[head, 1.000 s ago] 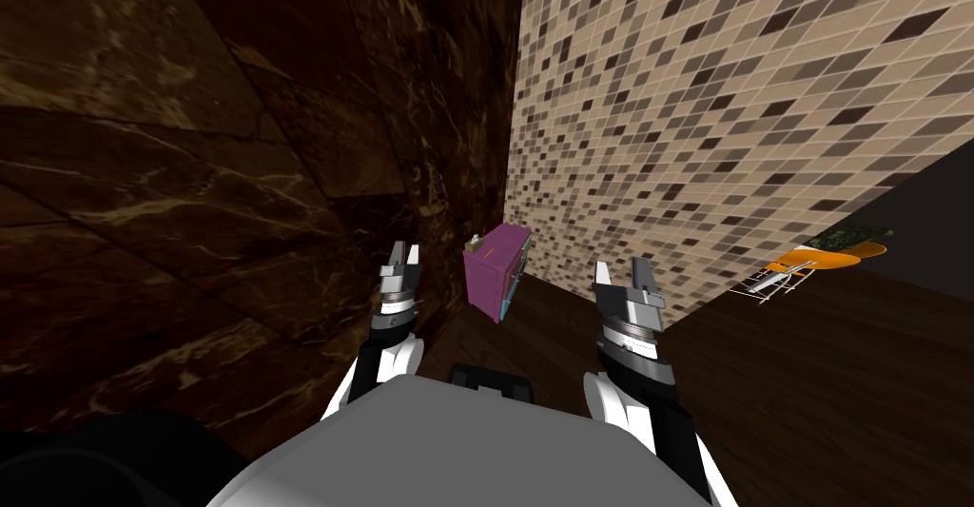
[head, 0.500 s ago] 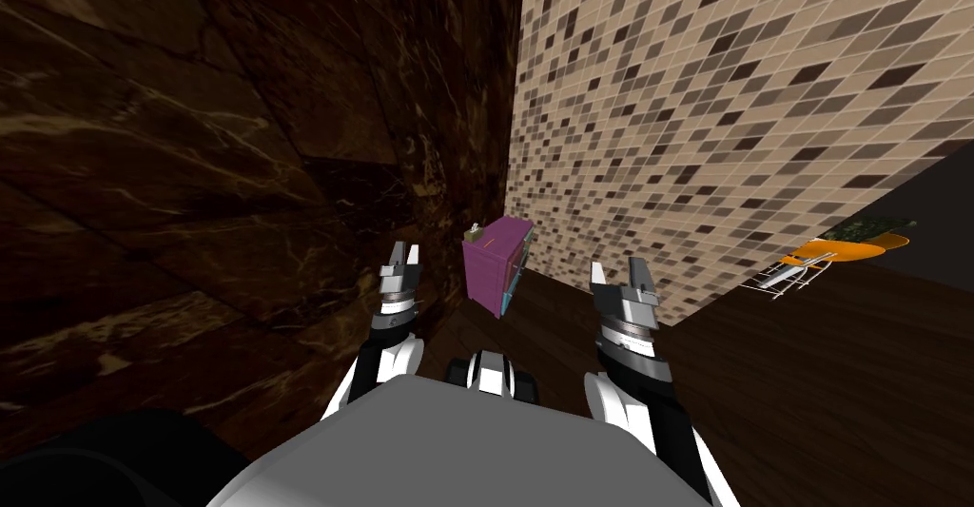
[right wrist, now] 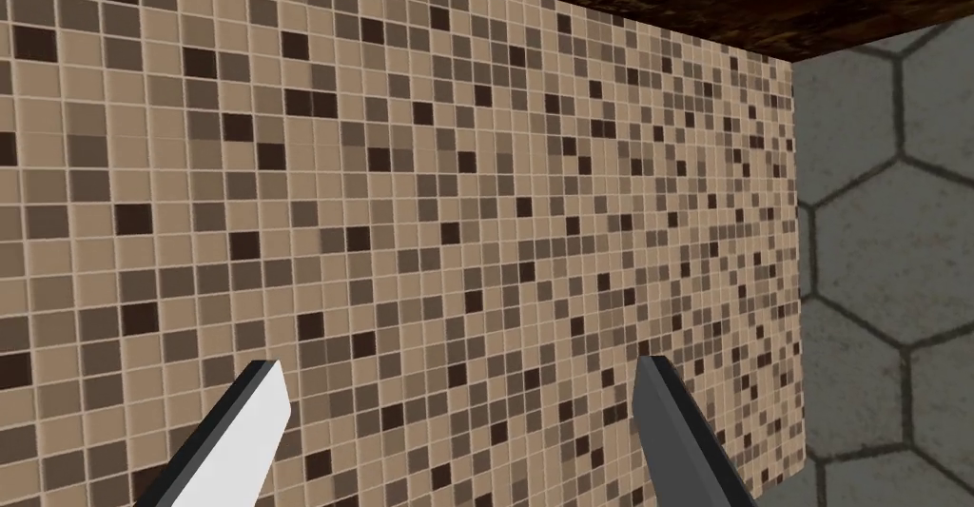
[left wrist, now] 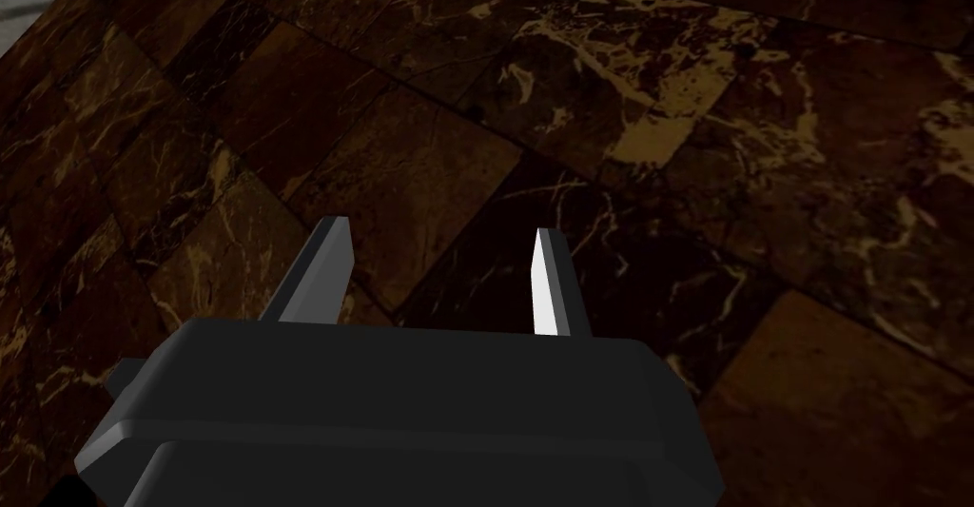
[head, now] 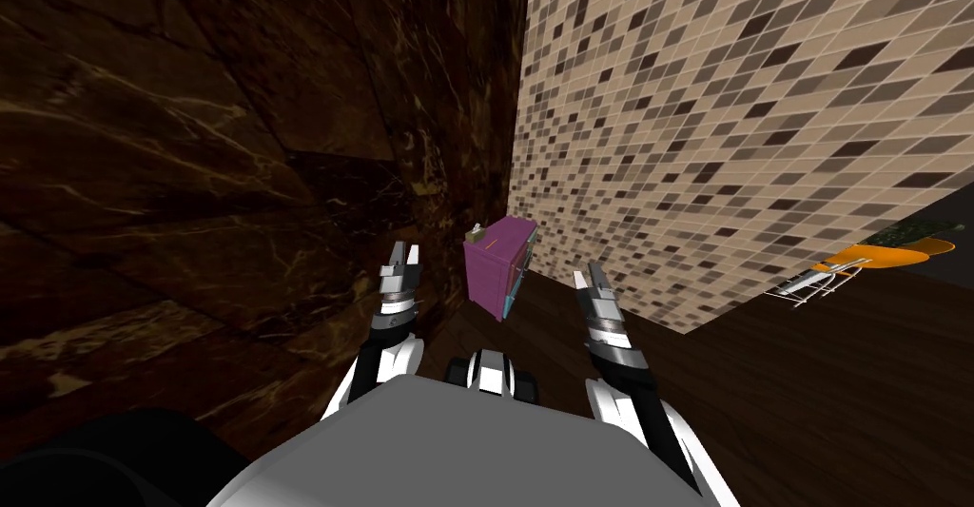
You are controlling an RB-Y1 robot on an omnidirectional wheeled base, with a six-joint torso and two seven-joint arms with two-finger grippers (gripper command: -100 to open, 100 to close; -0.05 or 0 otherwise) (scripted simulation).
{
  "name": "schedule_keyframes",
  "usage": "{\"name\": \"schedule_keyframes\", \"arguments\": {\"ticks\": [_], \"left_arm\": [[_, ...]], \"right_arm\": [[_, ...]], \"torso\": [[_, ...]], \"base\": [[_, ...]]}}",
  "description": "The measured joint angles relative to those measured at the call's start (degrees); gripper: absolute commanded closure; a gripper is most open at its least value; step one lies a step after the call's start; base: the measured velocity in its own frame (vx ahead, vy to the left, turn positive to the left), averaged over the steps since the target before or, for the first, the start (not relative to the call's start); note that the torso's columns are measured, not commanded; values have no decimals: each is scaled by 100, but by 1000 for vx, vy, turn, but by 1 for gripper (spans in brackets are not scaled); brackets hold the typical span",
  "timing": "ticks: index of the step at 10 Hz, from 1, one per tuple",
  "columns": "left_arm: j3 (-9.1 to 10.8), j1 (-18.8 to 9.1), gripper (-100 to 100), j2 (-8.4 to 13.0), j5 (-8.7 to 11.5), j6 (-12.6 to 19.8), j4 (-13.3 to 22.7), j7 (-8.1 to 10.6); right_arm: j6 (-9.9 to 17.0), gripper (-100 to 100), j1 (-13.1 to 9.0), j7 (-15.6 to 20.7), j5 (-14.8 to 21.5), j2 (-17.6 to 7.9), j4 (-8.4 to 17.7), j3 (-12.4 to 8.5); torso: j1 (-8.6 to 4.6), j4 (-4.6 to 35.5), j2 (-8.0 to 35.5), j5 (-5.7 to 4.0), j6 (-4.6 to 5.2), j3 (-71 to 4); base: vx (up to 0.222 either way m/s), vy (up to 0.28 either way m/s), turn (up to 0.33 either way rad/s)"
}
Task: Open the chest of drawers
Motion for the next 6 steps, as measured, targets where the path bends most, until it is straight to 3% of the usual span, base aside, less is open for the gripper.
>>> {"name": "schedule_keyframes", "arguments": {"ticks": [1,3,6], "left_arm": [[0,0,0,0,0,0,0,0],[0,0,0,0,0,0,0,0],[0,0,0,0,0,0,0,0]], "right_arm": [[85,-100,-42,52,176,-84,236,39],[447,-100,-104,37,397,-287,328,2],[876,-100,-188,156,802,-325,687,124]], "torso": [[3,-2,-8,0,-1,-5],[6,0,-1,2,0,-1],[4,-2,-5,2,1,-5]], "base": [[71,15,24],[68,17,37],[80,25,51]]}}
